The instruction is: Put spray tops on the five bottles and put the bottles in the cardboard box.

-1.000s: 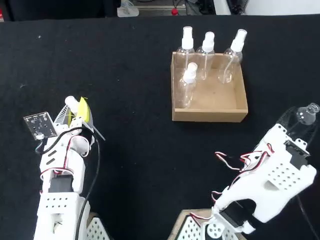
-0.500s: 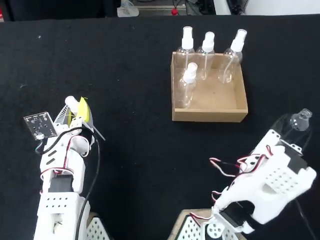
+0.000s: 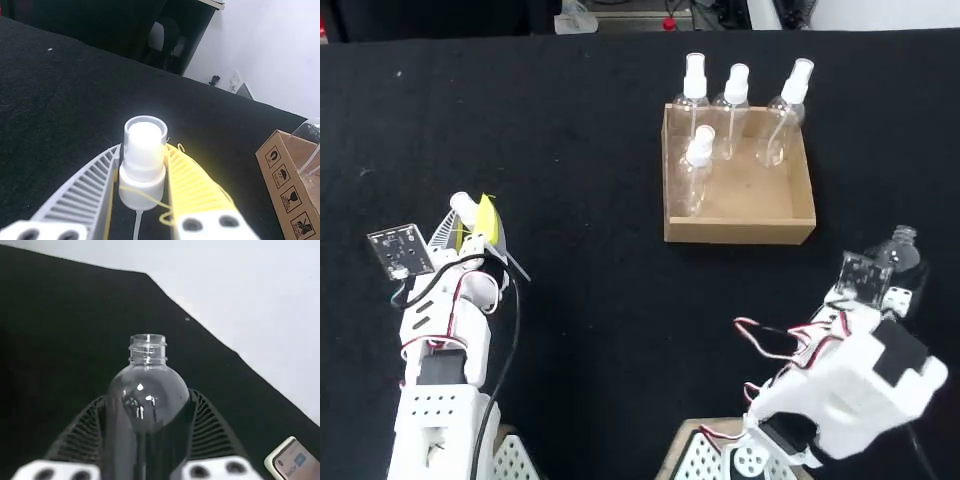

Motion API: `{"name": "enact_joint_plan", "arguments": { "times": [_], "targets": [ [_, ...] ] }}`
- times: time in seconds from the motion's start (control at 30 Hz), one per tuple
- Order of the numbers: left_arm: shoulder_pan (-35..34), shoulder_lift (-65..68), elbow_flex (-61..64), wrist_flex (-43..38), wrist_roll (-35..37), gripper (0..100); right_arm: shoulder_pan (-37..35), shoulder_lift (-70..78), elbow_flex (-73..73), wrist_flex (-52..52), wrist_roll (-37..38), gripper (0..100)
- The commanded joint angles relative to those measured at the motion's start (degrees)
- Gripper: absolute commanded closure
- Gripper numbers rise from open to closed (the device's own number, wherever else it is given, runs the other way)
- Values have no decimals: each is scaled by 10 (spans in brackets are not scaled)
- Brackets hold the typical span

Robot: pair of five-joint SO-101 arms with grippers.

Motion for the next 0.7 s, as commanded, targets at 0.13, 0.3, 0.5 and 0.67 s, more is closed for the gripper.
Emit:
{"name": "enact_joint_plan", "arguments": {
  "times": [0.13,0.3,0.5,0.67],
  "targets": [
    [0,-9,-4,-14,0,970,-5,-120,6,166,5,986],
    [0,-9,-4,-14,0,970,-4,-213,7,308,1,987],
    [0,-9,-4,-14,0,970,-5,-356,-50,622,-59,984],
    [0,-9,-4,-14,0,970,-6,-437,-155,949,-62,983]
  ]
}}
